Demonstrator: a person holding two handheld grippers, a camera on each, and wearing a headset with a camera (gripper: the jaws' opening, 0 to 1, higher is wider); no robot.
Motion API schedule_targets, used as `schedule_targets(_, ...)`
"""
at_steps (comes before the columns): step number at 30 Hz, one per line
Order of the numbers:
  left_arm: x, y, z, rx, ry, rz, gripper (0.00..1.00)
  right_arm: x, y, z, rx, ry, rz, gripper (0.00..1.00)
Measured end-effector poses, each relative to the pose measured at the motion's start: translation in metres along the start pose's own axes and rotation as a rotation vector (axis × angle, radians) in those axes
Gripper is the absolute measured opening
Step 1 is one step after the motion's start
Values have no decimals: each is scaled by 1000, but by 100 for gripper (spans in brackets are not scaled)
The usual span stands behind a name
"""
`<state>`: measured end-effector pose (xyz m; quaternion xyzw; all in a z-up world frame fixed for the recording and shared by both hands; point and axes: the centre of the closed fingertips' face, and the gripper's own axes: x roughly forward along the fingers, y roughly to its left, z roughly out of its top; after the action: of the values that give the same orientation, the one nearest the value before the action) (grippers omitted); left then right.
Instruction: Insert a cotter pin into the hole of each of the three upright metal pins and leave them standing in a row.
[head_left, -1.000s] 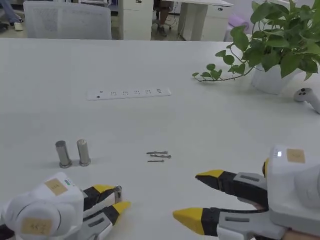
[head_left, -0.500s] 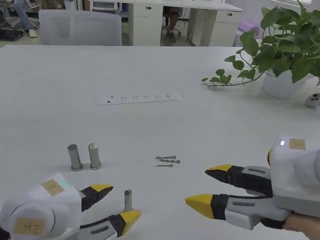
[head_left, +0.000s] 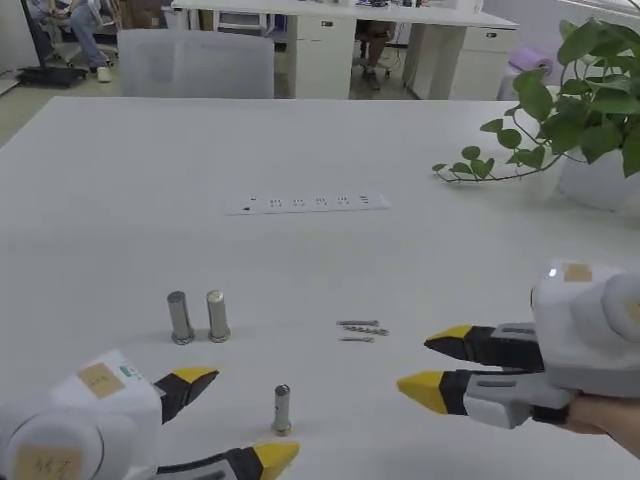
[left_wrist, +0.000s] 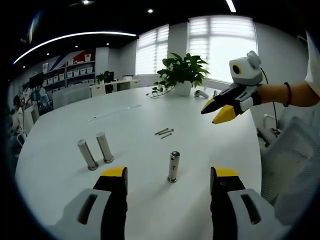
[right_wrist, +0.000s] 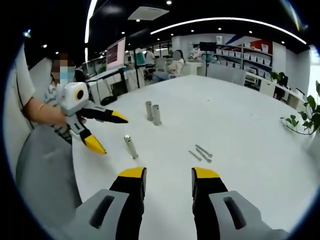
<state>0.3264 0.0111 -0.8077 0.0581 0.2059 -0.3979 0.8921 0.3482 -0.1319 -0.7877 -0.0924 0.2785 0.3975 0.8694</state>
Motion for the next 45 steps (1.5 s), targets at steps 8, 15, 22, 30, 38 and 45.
schedule_targets(8,-10,2,1,-18,-1,16,75,16,-8,-2,-38,64,15,35)
schedule_targets(15,-21,5,2,-29,-8,27,84,28,-16,0,-83,100,26,31)
schedule_targets(22,-31,7,0,-50,-5,43,91,40,-26,1,-120,143,45,29)
schedule_targets(30,-38,11,9,-68,-26,53,96,54,-33,0,-148,181,58,27)
schedule_targets(38,-42,10,4,-58,-2,55,99,66,-37,-5,-172,230,79,27)
schedule_targets(45,-44,10,5,-55,-6,63,99,78,-40,-9,-216,280,108,25)
